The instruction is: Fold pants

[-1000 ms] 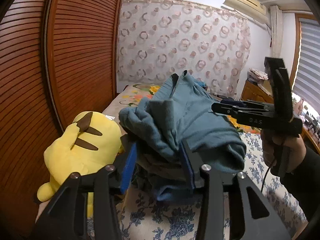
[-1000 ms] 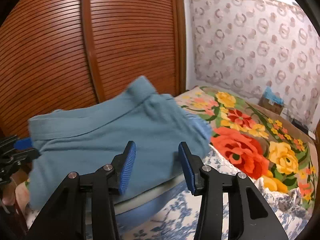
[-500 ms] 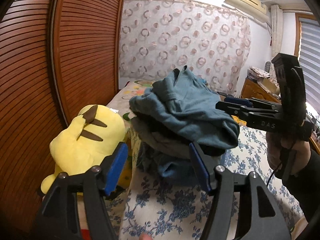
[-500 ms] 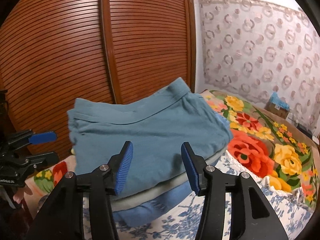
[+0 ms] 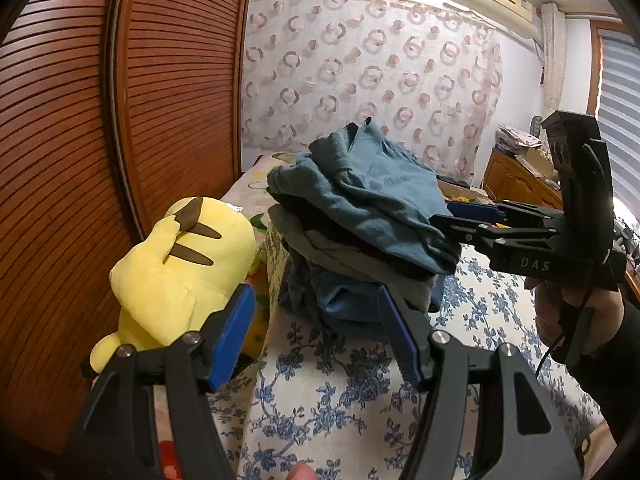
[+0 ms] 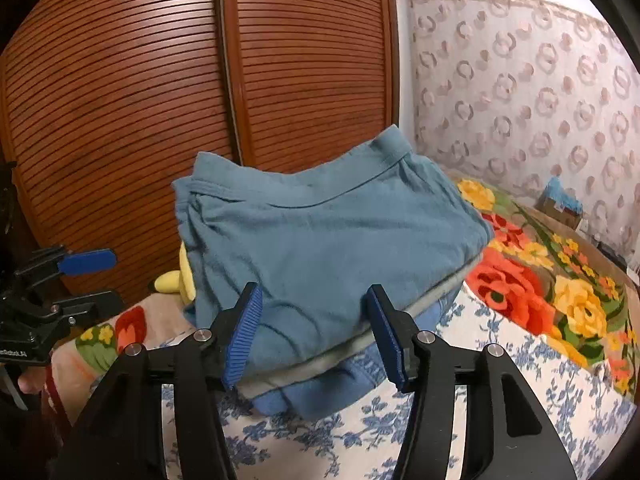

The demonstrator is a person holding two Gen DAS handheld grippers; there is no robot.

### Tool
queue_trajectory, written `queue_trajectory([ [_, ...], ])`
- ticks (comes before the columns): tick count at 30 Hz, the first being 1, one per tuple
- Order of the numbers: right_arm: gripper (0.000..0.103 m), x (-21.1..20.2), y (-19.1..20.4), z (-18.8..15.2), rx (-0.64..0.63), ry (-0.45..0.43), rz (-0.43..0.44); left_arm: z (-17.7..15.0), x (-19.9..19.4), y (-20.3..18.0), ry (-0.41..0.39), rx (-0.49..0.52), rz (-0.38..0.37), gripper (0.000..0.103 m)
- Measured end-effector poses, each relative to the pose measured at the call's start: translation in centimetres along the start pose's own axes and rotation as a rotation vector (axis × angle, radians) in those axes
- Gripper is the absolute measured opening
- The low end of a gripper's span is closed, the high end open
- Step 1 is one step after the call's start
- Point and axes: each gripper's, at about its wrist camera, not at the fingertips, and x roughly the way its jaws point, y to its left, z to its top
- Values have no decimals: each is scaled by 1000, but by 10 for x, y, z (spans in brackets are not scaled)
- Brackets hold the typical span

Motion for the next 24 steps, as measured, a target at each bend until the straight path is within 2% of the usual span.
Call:
queue_trajectory([
  [6, 67, -26, 1, -7, 40, -24, -26, -7, -5, -11, 19, 28, 6, 63],
  [10, 71, -53, 3, -26, 60, -39, -68, -14, -10, -28, 16, 53, -34, 63],
  [14, 73, -79, 1, -46, 93, -52, -119, -19, -14, -45, 23, 74, -55, 63],
  [17, 74, -93, -4, -61, 125, -41, -168, -23, -15, -57, 33, 78, -104, 63],
  [24, 74, -132, -15, -94, 192, -44, -263, -31, -16, -90, 36, 114, -116, 64],
])
